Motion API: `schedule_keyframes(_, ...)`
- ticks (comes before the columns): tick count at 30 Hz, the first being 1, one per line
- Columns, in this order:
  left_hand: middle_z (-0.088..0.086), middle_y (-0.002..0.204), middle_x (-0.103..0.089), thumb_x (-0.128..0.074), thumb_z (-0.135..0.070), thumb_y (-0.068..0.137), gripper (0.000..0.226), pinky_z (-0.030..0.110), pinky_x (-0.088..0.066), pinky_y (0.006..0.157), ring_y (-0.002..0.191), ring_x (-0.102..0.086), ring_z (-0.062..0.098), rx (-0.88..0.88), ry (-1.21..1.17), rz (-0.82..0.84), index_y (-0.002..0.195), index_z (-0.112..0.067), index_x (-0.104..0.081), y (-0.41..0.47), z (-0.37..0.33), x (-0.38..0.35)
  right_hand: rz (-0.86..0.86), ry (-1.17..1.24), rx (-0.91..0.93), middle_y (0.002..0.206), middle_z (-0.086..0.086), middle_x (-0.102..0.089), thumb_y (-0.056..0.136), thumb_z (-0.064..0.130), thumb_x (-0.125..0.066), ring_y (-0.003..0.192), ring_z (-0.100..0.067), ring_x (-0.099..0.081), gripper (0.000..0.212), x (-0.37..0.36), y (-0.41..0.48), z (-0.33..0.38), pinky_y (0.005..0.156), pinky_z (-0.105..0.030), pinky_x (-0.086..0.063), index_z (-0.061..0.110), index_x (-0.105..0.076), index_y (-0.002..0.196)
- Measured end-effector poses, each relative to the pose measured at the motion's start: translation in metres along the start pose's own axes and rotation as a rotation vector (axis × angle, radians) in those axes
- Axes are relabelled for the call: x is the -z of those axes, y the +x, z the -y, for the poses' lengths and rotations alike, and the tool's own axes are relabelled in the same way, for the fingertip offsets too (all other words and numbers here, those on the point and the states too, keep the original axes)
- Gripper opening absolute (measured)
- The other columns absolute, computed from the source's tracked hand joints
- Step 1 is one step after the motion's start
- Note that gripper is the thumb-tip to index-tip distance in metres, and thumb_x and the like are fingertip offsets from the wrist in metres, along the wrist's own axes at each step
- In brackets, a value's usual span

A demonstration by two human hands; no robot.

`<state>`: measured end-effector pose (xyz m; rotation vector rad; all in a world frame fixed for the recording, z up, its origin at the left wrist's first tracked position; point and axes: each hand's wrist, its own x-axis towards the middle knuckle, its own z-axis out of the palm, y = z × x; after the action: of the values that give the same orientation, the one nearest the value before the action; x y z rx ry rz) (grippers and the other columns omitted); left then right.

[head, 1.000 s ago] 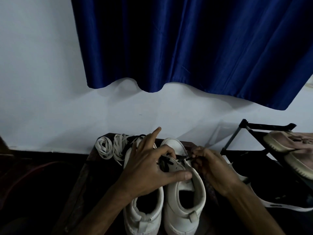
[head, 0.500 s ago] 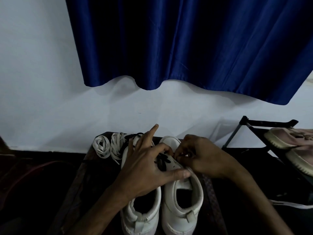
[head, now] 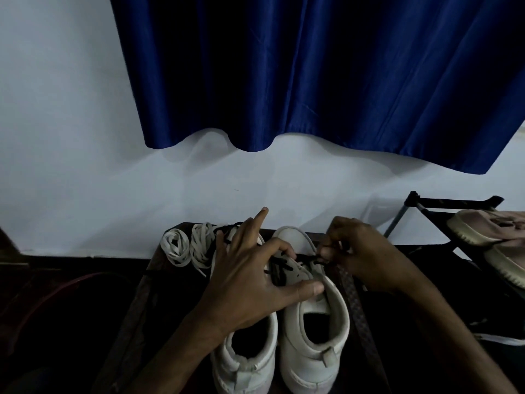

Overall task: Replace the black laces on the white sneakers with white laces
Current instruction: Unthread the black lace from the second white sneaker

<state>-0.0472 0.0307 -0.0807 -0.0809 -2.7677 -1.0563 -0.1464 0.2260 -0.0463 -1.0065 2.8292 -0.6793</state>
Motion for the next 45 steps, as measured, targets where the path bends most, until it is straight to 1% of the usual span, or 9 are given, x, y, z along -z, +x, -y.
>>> schedule_keyframes(3,-0.027,0.16,0.01,-0.05,-0.092,0.054,0.066,0.057,0.002,0.119,0.146,0.01,-0.005,-0.009,0.026,0.017,0.105,-0.05,-0.056,0.001,-0.001,0.001,-0.003,-0.007,-0.014,0.085,0.003,-0.059,0.088,0.018,-0.071,0.081,-0.012,-0.056,0.016,0.006,-0.003,-0.01,0.072,-0.035,-0.046,0.025,-0.073,0.074)
schedule_keyframes(7,-0.03,0.159,0.009,-0.058,-0.087,0.058,0.064,0.053,-0.001,0.12,0.147,0.002,-0.001,-0.032,0.024,0.079,0.11,-0.049,-0.055,0.001,0.001,0.005,0.14,0.025,0.037,0.088,0.001,-0.057,0.09,0.016,-0.068,0.078,-0.009,-0.056,0.023,0.012,-0.004,-0.001,0.072,-0.025,-0.044,0.031,-0.066,0.072)
schedule_keyframes(11,-0.026,0.145,-0.041,-0.054,-0.077,0.077,0.055,0.039,-0.039,0.111,0.128,-0.046,-0.002,0.032,-0.255,-0.072,0.122,-0.046,-0.057,0.012,0.021,0.027,0.069,0.13,0.069,0.091,0.009,-0.057,0.09,0.021,-0.069,0.079,0.002,-0.056,0.01,0.013,-0.004,0.023,0.07,-0.008,-0.039,0.027,-0.077,0.088)
schedule_keyframes(14,-0.018,0.105,-0.067,-0.066,-0.028,0.092,0.017,0.036,-0.051,0.091,0.093,-0.064,-0.001,0.027,-0.112,-0.074,0.105,-0.039,-0.071,0.018,0.041,0.041,0.124,0.032,0.089,0.092,0.011,-0.056,0.09,0.023,-0.068,0.078,0.007,-0.053,0.012,0.004,-0.005,0.03,0.071,-0.005,-0.036,0.027,-0.077,0.097)
schedule_keyframes(24,-0.016,0.086,-0.061,-0.066,-0.017,0.089,0.021,0.034,-0.048,0.082,0.09,-0.054,0.001,-0.098,0.128,-0.101,0.1,-0.035,-0.06,0.022,0.039,0.039,0.118,0.011,0.022,0.096,0.006,-0.06,0.09,0.026,-0.068,0.071,0.006,-0.048,0.014,-0.008,0.001,0.033,0.066,-0.003,-0.034,0.021,-0.076,0.1)
schedule_keyframes(29,-0.017,0.087,-0.055,-0.059,-0.007,0.094,0.028,0.01,-0.036,0.081,0.094,-0.046,0.0,-0.278,-0.033,-0.259,0.114,-0.026,-0.063,0.04,0.028,0.031,0.083,-0.052,-0.008,0.094,0.009,-0.056,0.091,0.025,-0.066,0.084,-0.005,-0.052,0.012,-0.014,0.002,0.03,0.073,-0.015,-0.039,0.02,-0.075,0.097)
schedule_keyframes(34,-0.01,0.09,-0.052,-0.058,0.002,0.093,0.038,0.03,-0.051,0.075,0.093,-0.044,0.008,-0.436,0.147,-0.351,0.123,-0.021,-0.058,0.054,0.022,0.021,0.081,-0.082,-0.028,0.095,0.008,-0.052,0.093,0.022,-0.06,0.092,-0.013,-0.057,0.015,-0.017,0.003,0.032,0.082,-0.028,-0.047,0.019,-0.074,0.1)
schedule_keyframes(39,-0.011,0.091,-0.054,-0.051,-0.005,0.098,0.025,0.022,-0.046,0.079,0.093,-0.052,0.0,-0.342,-0.04,-0.157,0.115,-0.023,-0.052,0.067,0.018,0.024,0.115,-0.08,-0.048,0.101,0.002,-0.059,0.092,0.017,-0.06,0.098,-0.018,-0.059,0.017,-0.019,0.005,0.031,0.086,-0.029,-0.047,0.015,-0.073,0.103)
schedule_keyframes(45,-0.016,0.077,-0.057,-0.043,-0.031,0.104,0.009,0.028,-0.039,0.07,0.071,-0.052,-0.013,-0.287,0.211,0.124,0.111,-0.028,-0.047,0.079,0.034,0.026,0.139,-0.085,-0.054,0.105,-0.001,-0.062,0.091,0.017,-0.062,0.099,-0.019,-0.06,0.014,-0.019,0.005,0.03,0.088,-0.032,-0.047,0.017,-0.072,0.1)
